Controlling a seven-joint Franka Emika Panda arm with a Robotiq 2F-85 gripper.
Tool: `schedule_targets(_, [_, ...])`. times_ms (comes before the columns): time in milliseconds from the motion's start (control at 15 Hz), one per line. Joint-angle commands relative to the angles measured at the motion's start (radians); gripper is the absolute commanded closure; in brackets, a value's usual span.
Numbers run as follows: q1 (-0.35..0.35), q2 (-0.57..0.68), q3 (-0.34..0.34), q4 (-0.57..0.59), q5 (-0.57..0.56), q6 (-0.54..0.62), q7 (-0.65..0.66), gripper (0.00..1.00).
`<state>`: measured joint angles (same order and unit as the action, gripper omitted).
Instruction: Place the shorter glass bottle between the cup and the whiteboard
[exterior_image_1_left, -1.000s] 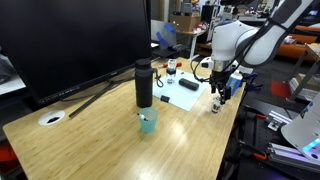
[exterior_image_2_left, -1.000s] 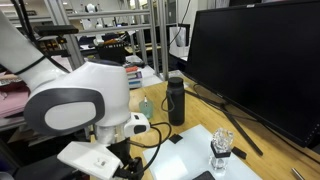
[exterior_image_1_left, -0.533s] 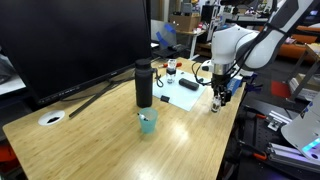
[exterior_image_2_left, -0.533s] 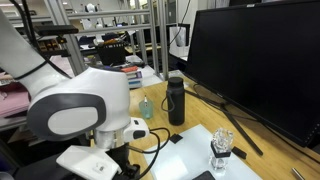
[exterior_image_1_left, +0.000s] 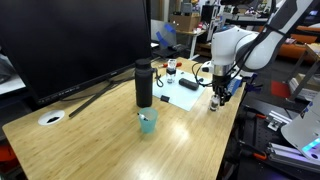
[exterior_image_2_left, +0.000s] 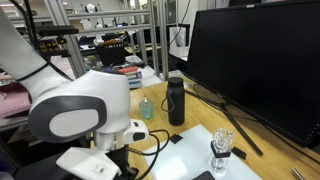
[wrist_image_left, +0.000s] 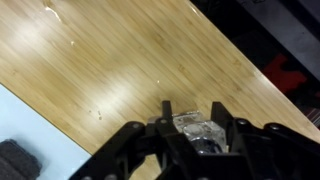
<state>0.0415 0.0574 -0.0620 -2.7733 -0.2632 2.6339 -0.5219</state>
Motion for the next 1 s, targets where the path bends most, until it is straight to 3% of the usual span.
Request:
schedule_targets(0, [-0.028, -0.015, 0.022, 0.001, 0.007, -0.004, -0.011, 0.81])
schedule_targets(400, [-0.009, -0.111, 0.042, -0.010, 0.069, -0.091, -0.030, 0.81])
schedule_targets(667, [0.025, -0.193, 0.076, -0.010, 0.094, -0.206, -0.017, 0.81])
schedule_targets(933, [0.077, -0.197, 0.117, 0.059, 0.086, -0.349, -0.032, 0.81])
